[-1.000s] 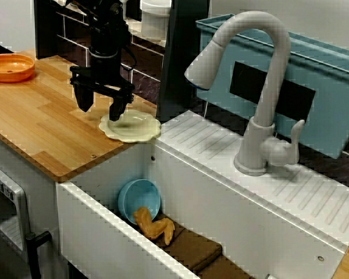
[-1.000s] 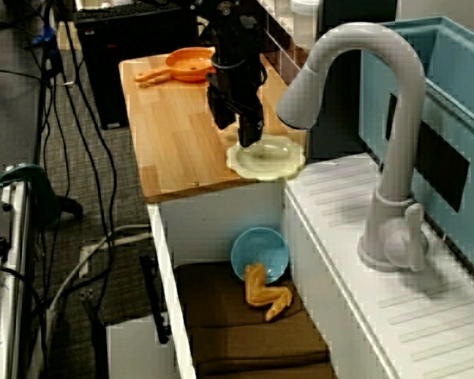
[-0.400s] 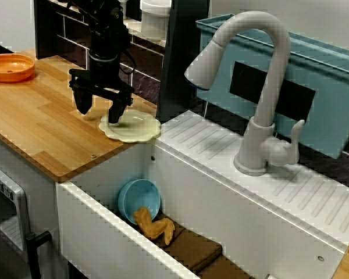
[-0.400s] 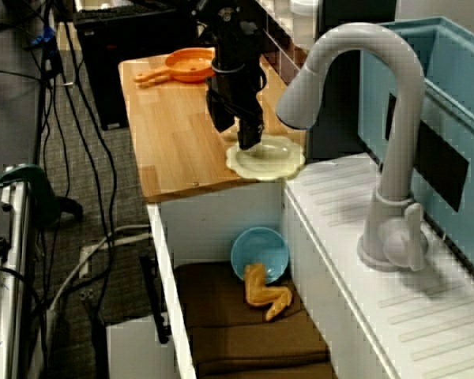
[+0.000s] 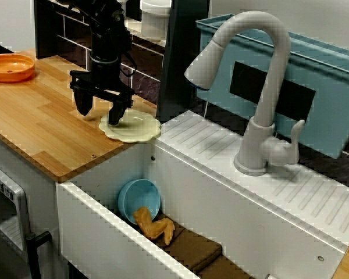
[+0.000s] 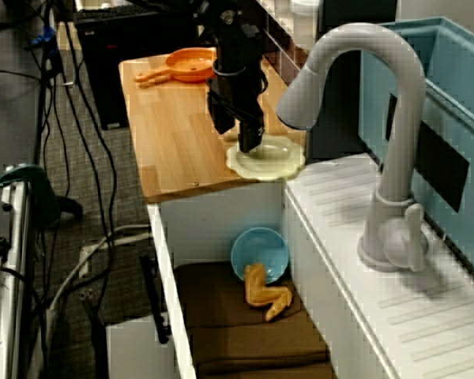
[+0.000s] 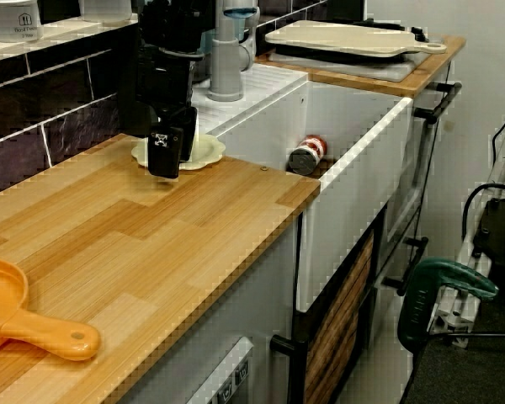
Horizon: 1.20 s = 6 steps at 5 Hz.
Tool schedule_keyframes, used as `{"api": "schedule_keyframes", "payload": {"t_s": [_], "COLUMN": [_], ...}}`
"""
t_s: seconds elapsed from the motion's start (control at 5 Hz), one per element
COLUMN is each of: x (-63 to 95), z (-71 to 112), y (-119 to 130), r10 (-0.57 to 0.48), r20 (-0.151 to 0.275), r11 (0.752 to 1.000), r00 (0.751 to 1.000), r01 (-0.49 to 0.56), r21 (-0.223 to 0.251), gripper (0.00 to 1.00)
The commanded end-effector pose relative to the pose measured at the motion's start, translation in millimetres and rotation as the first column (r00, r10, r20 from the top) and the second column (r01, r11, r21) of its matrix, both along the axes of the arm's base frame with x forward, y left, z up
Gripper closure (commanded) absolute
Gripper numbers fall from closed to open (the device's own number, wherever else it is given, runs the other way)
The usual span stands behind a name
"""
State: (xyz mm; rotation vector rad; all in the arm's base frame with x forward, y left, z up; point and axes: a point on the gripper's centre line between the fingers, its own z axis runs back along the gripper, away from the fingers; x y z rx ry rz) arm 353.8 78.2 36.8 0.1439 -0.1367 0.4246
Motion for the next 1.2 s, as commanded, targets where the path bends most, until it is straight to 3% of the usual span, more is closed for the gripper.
{"api": "schedule_keyframes", "payload": {"t_s": [0.0, 0.4, 0.8, 1.0], "x": [1.3, -19.3, -22.6, -27.1], "z": [19.6, 18.5, 25.6, 29.2], "y": [14.5, 31.6, 51.7, 66.7], "r10": [0.014, 0.035, 0.075, 0.084], "r20": [0.031, 0.047, 0.033, 0.047], "r11": [1.0, 0.999, 0.997, 0.996], "r00": [0.999, 0.998, 0.997, 0.995], "r01": [-0.015, -0.036, -0.075, -0.082], "r21": [0.008, 0.009, -0.021, -0.032], "gripper": [0.0, 0.0, 0.0, 0.0]}}
